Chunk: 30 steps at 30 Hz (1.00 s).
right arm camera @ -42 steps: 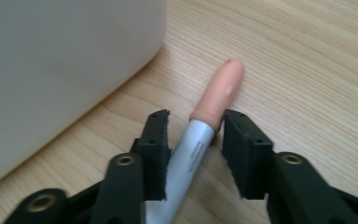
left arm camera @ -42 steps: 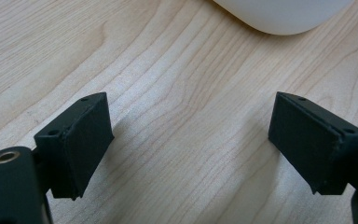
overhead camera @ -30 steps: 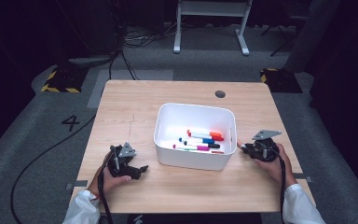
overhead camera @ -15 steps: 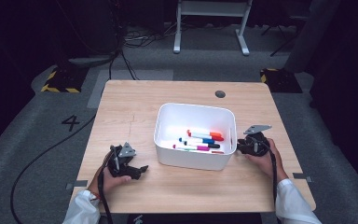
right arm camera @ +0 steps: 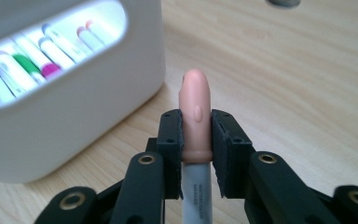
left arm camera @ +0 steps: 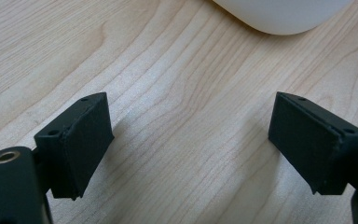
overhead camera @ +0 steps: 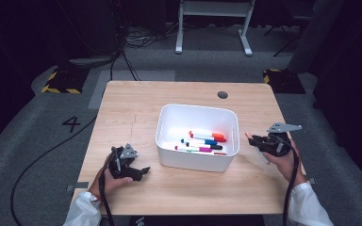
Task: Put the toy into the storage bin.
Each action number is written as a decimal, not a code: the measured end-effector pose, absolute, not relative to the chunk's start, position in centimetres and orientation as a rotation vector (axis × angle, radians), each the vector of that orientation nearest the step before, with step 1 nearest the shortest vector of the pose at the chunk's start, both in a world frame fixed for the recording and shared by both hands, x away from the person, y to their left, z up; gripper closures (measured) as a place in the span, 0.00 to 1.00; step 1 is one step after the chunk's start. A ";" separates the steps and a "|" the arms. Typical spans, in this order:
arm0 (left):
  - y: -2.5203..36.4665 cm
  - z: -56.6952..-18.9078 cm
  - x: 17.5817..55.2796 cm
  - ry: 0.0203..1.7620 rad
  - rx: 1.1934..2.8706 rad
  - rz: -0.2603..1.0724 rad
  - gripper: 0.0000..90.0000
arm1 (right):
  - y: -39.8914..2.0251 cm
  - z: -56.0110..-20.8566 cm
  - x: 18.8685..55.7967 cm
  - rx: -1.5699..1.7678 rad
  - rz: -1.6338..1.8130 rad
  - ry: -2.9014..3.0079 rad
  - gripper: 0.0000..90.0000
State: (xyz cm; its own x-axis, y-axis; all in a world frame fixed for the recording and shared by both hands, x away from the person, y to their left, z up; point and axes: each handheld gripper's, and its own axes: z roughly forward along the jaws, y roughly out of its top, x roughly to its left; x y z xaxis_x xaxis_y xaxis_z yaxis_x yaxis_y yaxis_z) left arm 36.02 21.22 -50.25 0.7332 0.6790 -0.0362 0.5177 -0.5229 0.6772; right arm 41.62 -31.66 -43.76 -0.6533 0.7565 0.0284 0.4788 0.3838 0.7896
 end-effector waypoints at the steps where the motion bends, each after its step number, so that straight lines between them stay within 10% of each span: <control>1: 21.2 -50.3 36.0 0.899 2.245 0.304 0.15 | -31.8 -43.3 41.5 1.077 1.166 2.299 0.83; 15: 21.2 -50.2 36.0 0.902 2.246 0.306 0.15 | -31.1 -35.5 39.6 0.873 1.355 2.191 0.83; 30: 21.2 -50.3 36.0 0.898 2.245 0.303 0.15 | -21.0 -29.1 39.4 0.538 1.352 2.308 0.83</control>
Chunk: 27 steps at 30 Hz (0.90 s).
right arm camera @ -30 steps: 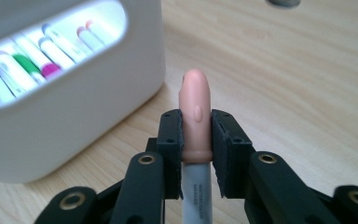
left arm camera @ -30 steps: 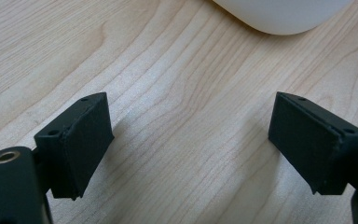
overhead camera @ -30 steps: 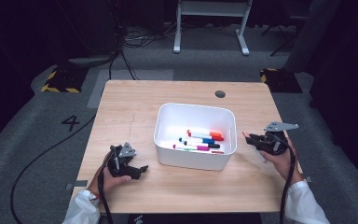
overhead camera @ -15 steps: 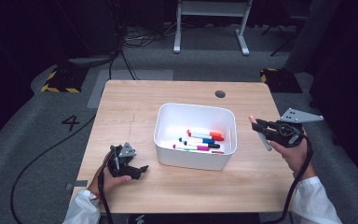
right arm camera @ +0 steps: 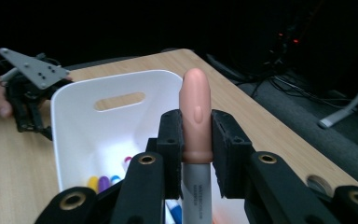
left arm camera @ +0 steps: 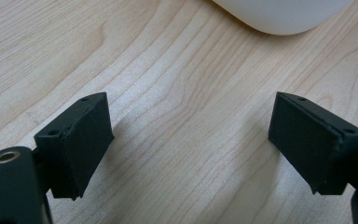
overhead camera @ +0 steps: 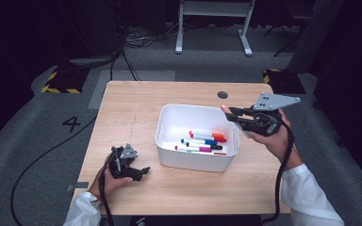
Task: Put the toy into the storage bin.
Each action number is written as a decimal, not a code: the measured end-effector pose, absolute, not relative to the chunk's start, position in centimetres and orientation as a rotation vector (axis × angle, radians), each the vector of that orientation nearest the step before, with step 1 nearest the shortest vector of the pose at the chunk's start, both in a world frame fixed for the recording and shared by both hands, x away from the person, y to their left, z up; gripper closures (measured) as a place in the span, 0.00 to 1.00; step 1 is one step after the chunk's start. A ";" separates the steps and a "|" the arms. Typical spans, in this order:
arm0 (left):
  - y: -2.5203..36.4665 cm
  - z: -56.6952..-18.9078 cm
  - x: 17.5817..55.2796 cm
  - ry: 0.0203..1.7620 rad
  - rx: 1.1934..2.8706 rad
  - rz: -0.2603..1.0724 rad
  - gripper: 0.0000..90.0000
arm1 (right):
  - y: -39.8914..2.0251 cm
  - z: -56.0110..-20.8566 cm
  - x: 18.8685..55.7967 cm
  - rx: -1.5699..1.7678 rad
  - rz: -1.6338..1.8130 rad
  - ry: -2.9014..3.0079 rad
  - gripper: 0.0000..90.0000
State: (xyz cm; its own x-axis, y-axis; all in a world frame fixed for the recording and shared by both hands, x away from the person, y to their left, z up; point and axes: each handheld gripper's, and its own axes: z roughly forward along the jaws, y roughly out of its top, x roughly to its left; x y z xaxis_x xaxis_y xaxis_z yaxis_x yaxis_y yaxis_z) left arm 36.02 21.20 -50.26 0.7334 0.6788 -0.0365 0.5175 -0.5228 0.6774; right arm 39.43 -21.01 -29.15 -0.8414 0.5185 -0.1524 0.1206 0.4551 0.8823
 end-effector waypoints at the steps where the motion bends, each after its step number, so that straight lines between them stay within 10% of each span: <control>1: 21.2 -50.3 36.0 0.899 2.242 0.292 0.15 | -20.4 -29.1 39.4 0.525 1.349 2.317 0.83; 27: 21.2 -50.3 36.0 0.892 2.244 0.296 0.15 | -10.9 -34.6 40.1 0.278 0.939 2.735 0.83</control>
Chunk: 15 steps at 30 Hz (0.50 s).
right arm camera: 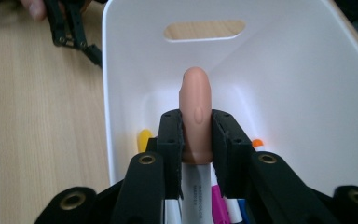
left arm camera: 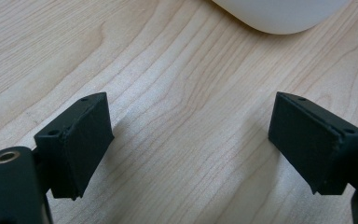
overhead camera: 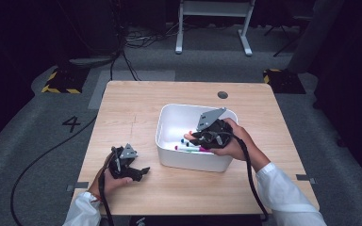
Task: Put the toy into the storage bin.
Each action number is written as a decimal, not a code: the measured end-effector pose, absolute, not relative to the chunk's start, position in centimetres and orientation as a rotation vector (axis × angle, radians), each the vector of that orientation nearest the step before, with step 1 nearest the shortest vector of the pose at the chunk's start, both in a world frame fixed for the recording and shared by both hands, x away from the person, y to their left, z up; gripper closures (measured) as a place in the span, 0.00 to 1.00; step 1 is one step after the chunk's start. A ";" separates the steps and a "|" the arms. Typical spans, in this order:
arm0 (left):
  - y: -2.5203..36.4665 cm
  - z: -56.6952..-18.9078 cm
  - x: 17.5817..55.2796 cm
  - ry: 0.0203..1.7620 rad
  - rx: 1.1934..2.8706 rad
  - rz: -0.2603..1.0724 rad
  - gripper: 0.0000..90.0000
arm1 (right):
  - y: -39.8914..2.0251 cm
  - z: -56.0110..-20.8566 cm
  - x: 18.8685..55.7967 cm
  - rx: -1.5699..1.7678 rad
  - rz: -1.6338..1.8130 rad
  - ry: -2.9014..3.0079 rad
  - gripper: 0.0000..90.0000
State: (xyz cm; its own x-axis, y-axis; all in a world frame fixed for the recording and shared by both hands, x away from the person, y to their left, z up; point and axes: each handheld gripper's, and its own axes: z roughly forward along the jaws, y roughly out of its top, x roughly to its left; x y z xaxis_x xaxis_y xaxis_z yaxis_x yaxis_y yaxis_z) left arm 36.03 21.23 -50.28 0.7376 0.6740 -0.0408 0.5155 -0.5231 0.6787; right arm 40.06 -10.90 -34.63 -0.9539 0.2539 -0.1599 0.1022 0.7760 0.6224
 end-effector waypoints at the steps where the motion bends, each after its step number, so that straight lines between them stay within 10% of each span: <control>1: 21.2 -50.3 36.0 0.892 2.245 0.296 0.15 | -10.8 -34.8 40.0 0.278 0.925 2.750 0.83; 15: 21.2 -50.3 36.0 0.892 2.244 0.296 0.15 | -10.4 -35.9 39.5 0.271 0.865 2.835 0.83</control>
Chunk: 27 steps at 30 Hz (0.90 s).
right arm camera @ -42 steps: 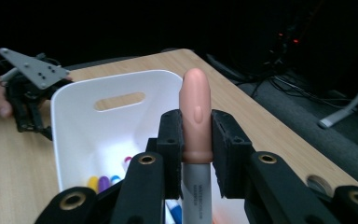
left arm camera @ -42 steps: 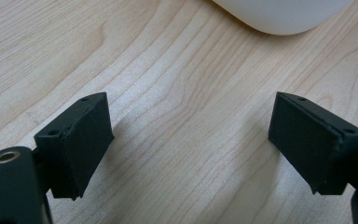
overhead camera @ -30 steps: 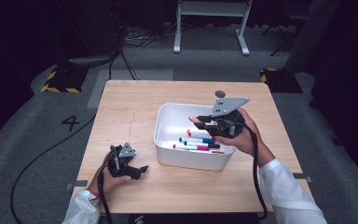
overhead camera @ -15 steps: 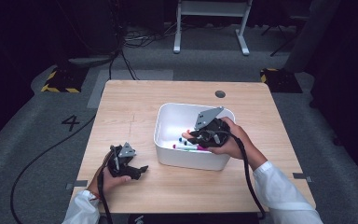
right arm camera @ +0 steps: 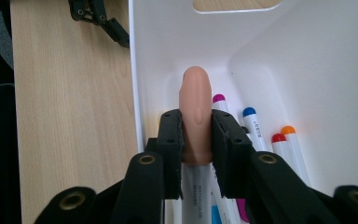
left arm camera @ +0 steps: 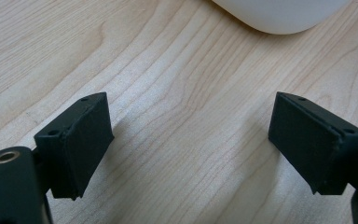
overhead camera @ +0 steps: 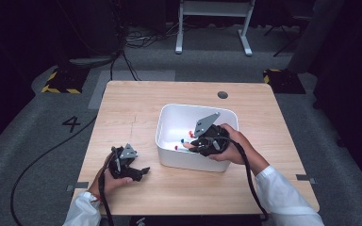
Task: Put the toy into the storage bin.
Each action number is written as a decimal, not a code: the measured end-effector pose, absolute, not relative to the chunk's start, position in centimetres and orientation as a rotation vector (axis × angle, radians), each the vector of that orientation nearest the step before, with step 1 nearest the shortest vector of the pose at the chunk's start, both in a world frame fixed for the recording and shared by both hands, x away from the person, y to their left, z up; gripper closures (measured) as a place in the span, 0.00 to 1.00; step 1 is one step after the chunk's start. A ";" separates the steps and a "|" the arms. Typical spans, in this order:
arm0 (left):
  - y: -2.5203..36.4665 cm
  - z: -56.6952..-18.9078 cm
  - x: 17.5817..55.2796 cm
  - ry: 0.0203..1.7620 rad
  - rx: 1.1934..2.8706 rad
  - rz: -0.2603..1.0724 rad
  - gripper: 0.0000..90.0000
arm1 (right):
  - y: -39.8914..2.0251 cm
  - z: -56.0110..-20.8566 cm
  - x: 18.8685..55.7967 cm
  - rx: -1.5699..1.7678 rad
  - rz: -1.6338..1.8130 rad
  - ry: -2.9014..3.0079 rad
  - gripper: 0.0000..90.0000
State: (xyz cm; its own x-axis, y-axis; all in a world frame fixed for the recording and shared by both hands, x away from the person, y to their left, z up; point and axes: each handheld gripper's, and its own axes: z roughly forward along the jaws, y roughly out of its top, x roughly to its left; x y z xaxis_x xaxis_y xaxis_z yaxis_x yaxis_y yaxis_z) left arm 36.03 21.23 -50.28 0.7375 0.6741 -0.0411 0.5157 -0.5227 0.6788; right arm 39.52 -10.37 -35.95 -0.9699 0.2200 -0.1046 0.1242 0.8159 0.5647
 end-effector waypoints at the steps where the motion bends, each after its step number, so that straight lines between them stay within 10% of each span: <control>1: 21.2 -50.3 36.0 0.893 2.244 0.295 0.15 | -10.3 -36.0 39.5 0.272 0.859 2.830 0.83; 27: 21.2 -50.3 36.0 0.892 2.244 0.296 0.15 | -22.4 -32.3 36.2 0.505 1.228 2.403 0.40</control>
State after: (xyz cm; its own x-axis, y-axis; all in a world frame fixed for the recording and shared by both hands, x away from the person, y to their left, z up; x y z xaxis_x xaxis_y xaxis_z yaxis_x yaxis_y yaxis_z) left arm 36.03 21.23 -50.28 0.7376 0.6740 -0.0412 0.5157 -0.5228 0.6788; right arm 36.24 -22.45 -32.32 -0.8575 0.4822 -0.1795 0.1371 0.5503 0.8236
